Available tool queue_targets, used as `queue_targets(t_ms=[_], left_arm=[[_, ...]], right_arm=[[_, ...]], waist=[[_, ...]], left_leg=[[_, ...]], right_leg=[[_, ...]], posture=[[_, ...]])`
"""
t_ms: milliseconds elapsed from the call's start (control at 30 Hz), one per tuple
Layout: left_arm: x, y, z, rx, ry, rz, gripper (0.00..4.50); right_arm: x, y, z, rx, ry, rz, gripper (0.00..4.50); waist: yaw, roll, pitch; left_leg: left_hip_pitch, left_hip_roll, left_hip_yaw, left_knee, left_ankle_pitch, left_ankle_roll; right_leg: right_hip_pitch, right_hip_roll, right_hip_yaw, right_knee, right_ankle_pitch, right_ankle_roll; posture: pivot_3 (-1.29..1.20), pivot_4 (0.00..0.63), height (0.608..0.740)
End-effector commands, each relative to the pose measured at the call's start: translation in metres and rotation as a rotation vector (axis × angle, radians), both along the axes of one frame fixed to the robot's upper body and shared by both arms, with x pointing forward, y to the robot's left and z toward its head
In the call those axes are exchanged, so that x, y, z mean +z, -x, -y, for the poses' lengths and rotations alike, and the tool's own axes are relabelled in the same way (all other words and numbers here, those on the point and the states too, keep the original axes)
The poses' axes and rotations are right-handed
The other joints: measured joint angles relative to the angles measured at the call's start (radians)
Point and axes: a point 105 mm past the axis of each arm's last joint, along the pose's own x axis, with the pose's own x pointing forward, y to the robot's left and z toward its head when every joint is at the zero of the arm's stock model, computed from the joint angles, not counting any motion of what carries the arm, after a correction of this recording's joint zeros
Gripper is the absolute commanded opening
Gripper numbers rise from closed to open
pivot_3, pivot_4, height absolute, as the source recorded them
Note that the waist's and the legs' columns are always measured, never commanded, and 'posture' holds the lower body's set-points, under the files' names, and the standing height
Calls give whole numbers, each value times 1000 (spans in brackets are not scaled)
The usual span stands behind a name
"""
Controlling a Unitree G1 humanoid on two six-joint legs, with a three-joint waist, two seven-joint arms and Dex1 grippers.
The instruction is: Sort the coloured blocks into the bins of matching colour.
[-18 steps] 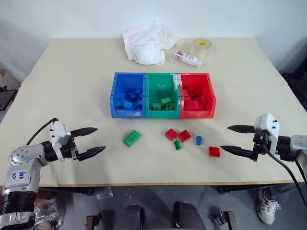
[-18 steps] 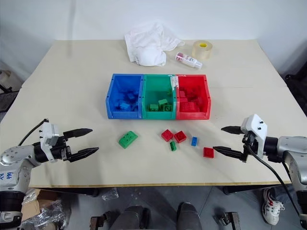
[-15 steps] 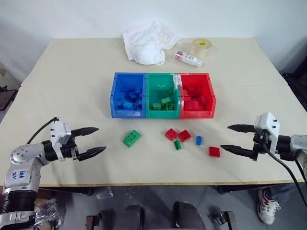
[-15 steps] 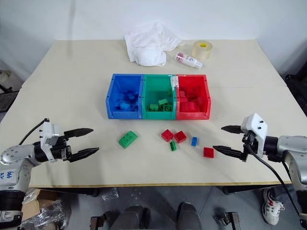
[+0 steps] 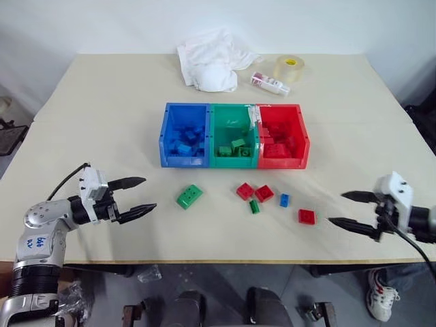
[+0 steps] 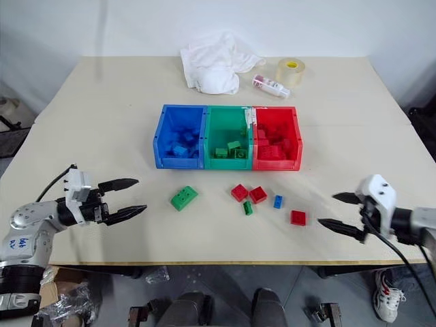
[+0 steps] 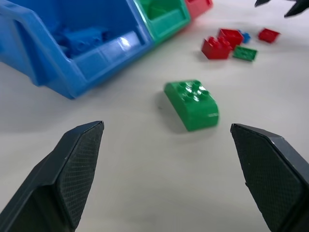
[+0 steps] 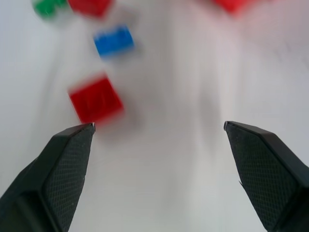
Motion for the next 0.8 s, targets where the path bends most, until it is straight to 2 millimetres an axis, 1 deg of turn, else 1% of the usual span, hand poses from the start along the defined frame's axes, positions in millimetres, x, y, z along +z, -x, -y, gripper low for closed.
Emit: queue_targets(t_ms=[33, 167, 300, 400, 500, 633, 733, 800], left_arm=[[0, 2, -5, -8, -35, 4, 4476], [-2, 4, -3, -18, -28, -3, 4476], [-3, 5, -1, -22, -26, -4, 4476], [-2, 4, 2, -20, -23, 3, 4476], [-2, 7, 4, -20, -24, 4, 4476], [-2, 12, 5, -18, -22, 8, 4476], [-2, 16, 6, -10, -19, 12, 4476], [-2, 19, 6, -2, -17, 10, 4476]], right_arm=[[13, 14, 9, -7, 47, 27, 4500], [14, 24, 5, -6, 43, 20, 4500], [15, 21, -10, 47, 39, 19, 4500], [12, 3, -44, 179, 14, 23, 4500], [3, -11, -65, 257, 4, 11, 4500], [-12, -23, -77, 318, 29, -22, 4500], [-24, -27, -81, 356, 64, -49, 4500], [-28, -28, -83, 369, 75, -58, 4500]], waist=[[4, 0, 0], [3, 0, 0], [3, 0, 0], [2, 0, 0], [-2, 0, 0], [0, 0, 0], [4, 0, 0], [2, 0, 0]], left_leg=[[0, 0, 0, 0, 0, 0], [0, 1, 2, 0, 0, 0], [0, 2, 2, 0, 0, 0], [0, 2, 2, 0, 0, 0], [1, 3, 2, 0, 0, -1], [0, 2, 1, -1, 0, -1], [0, 1, 0, 0, 0, 0], [0, 1, 1, 0, 0, 0]], right_leg=[[0, 0, 0, 0, 0, 0], [0, 0, 0, -1, 0, 0], [0, 1, 0, -1, 0, 0], [0, 0, 0, -1, 0, 0], [0, 1, 0, -2, 0, 0], [-1, 1, 0, -1, 0, 0], [0, 0, 0, -1, 0, 0], [0, 0, 0, -2, 0, 0]], posture=[[0, 150, 740], [0, 150, 740], [0, 150, 740], [0, 150, 740], [0, 150, 740], [0, 150, 740], [0, 150, 740], [0, 150, 740]])
